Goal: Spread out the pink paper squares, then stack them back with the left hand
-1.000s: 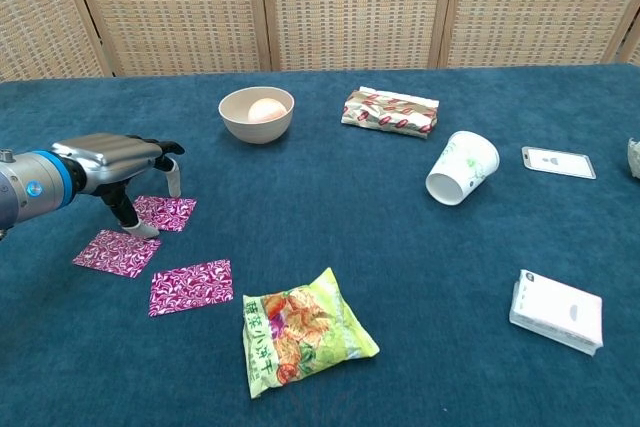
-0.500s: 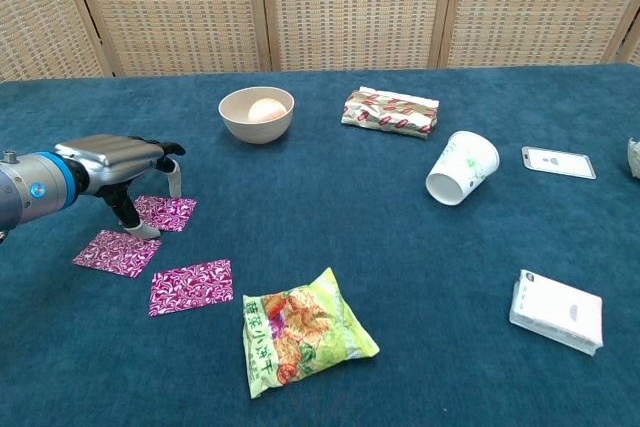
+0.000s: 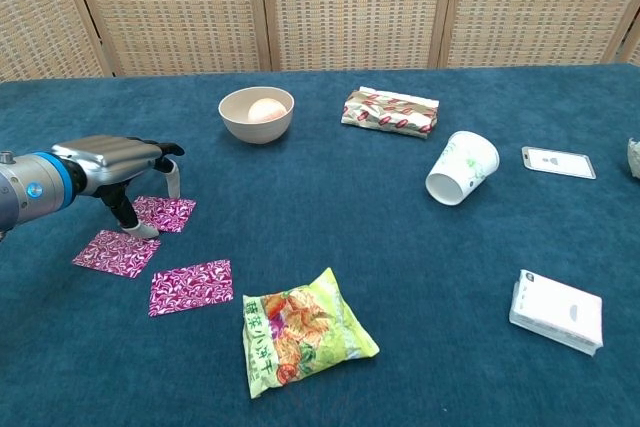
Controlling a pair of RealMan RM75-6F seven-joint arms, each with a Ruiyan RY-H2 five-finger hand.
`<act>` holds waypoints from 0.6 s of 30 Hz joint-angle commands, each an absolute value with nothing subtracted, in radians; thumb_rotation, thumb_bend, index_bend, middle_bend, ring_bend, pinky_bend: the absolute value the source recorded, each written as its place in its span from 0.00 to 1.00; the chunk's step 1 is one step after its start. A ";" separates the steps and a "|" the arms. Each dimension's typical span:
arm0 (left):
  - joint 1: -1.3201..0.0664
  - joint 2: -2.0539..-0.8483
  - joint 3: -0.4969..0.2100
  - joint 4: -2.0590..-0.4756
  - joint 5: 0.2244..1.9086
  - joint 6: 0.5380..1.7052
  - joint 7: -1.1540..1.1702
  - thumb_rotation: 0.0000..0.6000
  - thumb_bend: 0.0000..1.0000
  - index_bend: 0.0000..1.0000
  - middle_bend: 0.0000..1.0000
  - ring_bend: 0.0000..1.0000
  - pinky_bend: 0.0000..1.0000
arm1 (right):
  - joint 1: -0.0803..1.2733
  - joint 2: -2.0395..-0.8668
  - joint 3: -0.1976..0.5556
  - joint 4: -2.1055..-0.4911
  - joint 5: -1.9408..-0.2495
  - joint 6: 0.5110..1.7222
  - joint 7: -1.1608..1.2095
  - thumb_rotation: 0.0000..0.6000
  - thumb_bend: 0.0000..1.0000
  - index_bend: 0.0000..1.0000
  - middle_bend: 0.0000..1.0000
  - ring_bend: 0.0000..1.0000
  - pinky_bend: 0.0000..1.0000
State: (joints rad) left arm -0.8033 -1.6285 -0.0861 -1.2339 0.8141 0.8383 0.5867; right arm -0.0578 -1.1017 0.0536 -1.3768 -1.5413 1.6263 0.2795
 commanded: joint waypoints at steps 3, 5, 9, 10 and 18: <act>-0.802 -1.619 -0.088 -1.246 0.818 0.839 0.580 0.95 0.26 0.43 0.00 0.00 0.00 | -0.058 -1.103 0.054 -1.375 -1.540 1.626 0.282 1.00 0.13 0.17 0.20 0.00 0.00; -0.802 -1.614 -0.088 -1.252 0.821 0.842 0.579 0.95 0.26 0.43 0.00 0.00 0.00 | -0.058 -1.103 0.054 -1.375 -1.541 1.627 0.282 1.00 0.13 0.17 0.20 0.00 0.00; -0.800 -1.602 -0.087 -1.267 0.827 0.847 0.577 0.95 0.26 0.43 0.00 0.00 0.00 | -0.058 -1.104 0.055 -1.374 -1.542 1.627 0.283 1.00 0.13 0.17 0.20 0.00 0.00; -0.799 -1.600 -0.087 -1.270 0.827 0.848 0.576 0.95 0.26 0.43 0.00 0.00 0.00 | -0.057 -1.104 0.054 -1.375 -1.542 1.627 0.283 1.00 0.13 0.17 0.20 0.00 0.00; -0.792 -1.570 -0.095 -1.309 0.832 0.867 0.563 0.95 0.26 0.43 0.00 0.00 0.00 | -0.059 -1.103 0.054 -1.375 -1.545 1.632 0.284 1.00 0.13 0.17 0.20 0.00 0.00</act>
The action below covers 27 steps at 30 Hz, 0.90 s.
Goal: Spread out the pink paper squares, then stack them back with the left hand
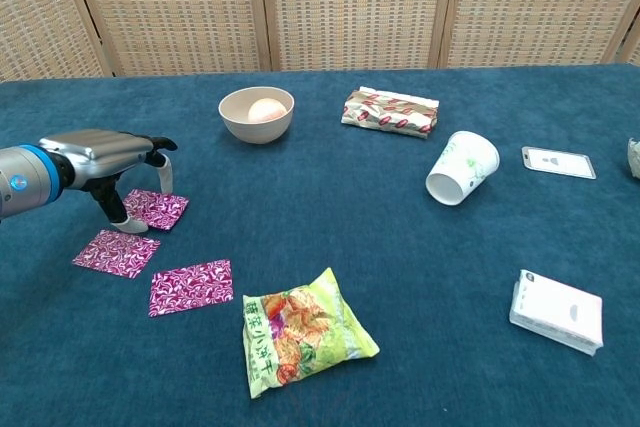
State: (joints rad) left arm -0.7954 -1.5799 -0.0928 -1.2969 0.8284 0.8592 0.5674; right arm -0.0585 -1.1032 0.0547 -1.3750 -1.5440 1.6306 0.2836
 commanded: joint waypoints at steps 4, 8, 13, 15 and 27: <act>-0.786 -1.550 -0.093 -1.345 0.841 0.877 0.556 0.95 0.26 0.43 0.00 0.00 0.00 | -0.057 -1.104 0.054 -1.375 -1.548 1.631 0.283 1.00 0.13 0.17 0.20 0.00 0.00; -0.779 -1.533 -0.090 -1.383 0.848 0.887 0.549 0.95 0.26 0.43 0.00 0.00 0.00 | -0.056 -1.104 0.054 -1.373 -1.550 1.631 0.284 1.00 0.13 0.17 0.20 0.00 0.00; -0.768 -1.506 -0.082 -1.448 0.841 0.898 0.548 0.95 0.26 0.43 0.00 0.00 0.00 | -0.054 -1.105 0.053 -1.372 -1.552 1.630 0.287 1.00 0.13 0.17 0.20 0.00 0.00; -0.764 -1.498 -0.078 -1.468 0.840 0.906 0.552 0.95 0.26 0.43 0.00 0.00 0.00 | -0.053 -1.105 0.053 -1.372 -1.553 1.629 0.288 1.00 0.13 0.17 0.20 0.00 0.00; -0.741 -1.451 -0.057 -1.603 0.827 0.971 0.582 0.95 0.26 0.43 0.00 0.00 0.00 | -0.047 -1.111 0.052 -1.365 -1.560 1.627 0.296 1.00 0.13 0.17 0.20 0.00 0.00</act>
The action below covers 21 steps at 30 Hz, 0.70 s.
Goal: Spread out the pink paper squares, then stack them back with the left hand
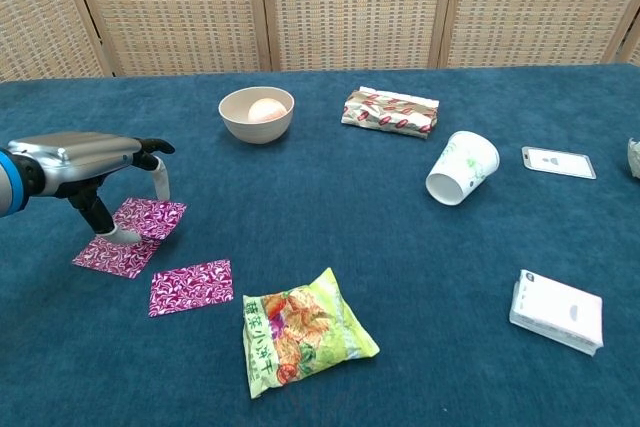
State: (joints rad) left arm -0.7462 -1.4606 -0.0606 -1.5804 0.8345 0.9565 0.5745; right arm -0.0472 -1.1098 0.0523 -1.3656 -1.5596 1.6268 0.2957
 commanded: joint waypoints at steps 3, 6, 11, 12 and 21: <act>-0.736 -1.446 -0.052 -1.632 0.824 0.988 0.592 0.95 0.26 0.43 0.00 0.00 0.00 | -0.046 -1.111 0.051 -1.362 -1.562 1.627 0.299 1.00 0.13 0.17 0.20 0.00 0.00; -0.734 -1.442 -0.043 -1.656 0.825 1.001 0.606 0.95 0.26 0.43 0.00 0.00 0.00 | -0.047 -1.112 0.051 -1.361 -1.562 1.629 0.301 1.00 0.13 0.17 0.20 0.00 0.00; -0.733 -1.441 -0.033 -1.696 0.816 1.020 0.634 0.95 0.26 0.43 0.00 0.00 0.00 | -0.048 -1.113 0.050 -1.357 -1.562 1.630 0.307 1.00 0.13 0.17 0.20 0.00 0.00; -0.733 -1.440 -0.032 -1.704 0.811 1.022 0.637 0.95 0.26 0.43 0.00 0.00 0.00 | -0.049 -1.113 0.049 -1.356 -1.562 1.631 0.308 1.00 0.13 0.17 0.20 0.00 0.00; -0.731 -1.456 -0.028 -1.755 0.766 1.075 0.686 0.95 0.26 0.43 0.00 0.00 0.00 | -0.054 -1.113 0.049 -1.347 -1.562 1.640 0.324 1.00 0.13 0.17 0.20 0.00 0.00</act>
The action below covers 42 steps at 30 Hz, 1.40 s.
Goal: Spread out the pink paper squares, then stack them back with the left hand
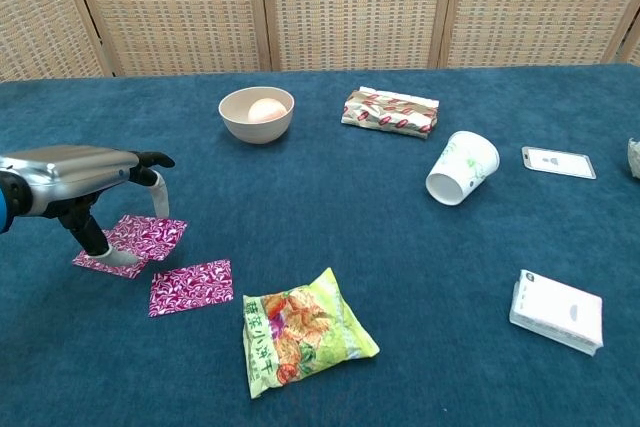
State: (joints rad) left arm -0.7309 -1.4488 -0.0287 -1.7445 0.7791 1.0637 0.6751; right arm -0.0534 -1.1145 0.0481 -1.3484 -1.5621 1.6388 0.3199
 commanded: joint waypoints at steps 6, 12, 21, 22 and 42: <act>-0.732 -1.479 -0.028 -1.780 0.736 1.125 0.736 0.95 0.26 0.43 0.00 0.00 0.00 | -0.056 -1.119 0.047 -1.332 -1.566 1.647 0.336 1.00 0.13 0.17 0.20 0.00 0.00; -0.734 -1.515 -0.034 -1.799 0.696 1.180 0.788 0.95 0.26 0.43 0.00 0.00 0.00 | -0.056 -1.121 0.045 -1.320 -1.572 1.650 0.349 1.00 0.13 0.17 0.20 0.00 0.00; -0.746 -1.577 -0.053 -1.790 0.639 1.214 0.833 0.96 0.26 0.43 0.00 0.00 0.00 | -0.058 -1.124 0.044 -1.306 -1.573 1.654 0.364 1.00 0.13 0.17 0.20 0.00 0.00; -0.747 -1.582 -0.055 -1.789 0.634 1.217 0.836 0.96 0.26 0.43 0.00 0.00 0.00 | -0.058 -1.124 0.043 -1.305 -1.573 1.654 0.365 1.00 0.13 0.17 0.20 0.00 0.00; -0.764 -1.645 -0.065 -1.800 0.612 1.253 0.887 0.95 0.26 0.43 0.00 0.00 0.00 | -0.066 -1.129 0.043 -1.284 -1.566 1.659 0.388 1.00 0.13 0.17 0.20 0.00 0.00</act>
